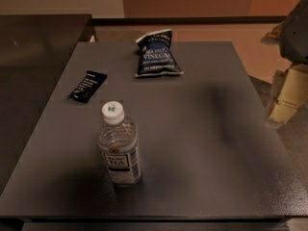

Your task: Move blue chip bag near blue plastic bottle

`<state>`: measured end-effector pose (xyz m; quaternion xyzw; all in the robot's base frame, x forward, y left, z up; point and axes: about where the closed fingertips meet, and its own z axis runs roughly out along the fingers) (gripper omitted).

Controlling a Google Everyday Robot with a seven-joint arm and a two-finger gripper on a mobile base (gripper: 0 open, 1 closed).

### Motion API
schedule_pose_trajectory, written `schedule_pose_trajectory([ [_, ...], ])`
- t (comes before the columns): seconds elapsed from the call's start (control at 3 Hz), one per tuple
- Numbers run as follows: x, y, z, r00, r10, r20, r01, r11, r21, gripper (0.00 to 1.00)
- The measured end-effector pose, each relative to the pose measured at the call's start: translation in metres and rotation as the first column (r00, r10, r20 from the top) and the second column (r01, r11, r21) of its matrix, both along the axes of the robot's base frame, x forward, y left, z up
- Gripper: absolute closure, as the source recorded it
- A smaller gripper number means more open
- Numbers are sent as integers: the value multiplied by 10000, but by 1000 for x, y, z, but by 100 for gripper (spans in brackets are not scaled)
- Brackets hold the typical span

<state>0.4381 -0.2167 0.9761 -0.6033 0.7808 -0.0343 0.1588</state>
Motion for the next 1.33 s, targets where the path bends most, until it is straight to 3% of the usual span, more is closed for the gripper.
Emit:
schedule_pose_trajectory([
  [0.33,4,3,1,9999,-65,151,64,10000,50,0],
  [0.67,33,9,-4,9985,-381,388,365,9985,419,0],
  [1.0,78,15,-15,9934,-927,669,860,9916,970,0],
  [1.33,130,27,-30,9821,-1635,932,1475,9764,1577,0],
])
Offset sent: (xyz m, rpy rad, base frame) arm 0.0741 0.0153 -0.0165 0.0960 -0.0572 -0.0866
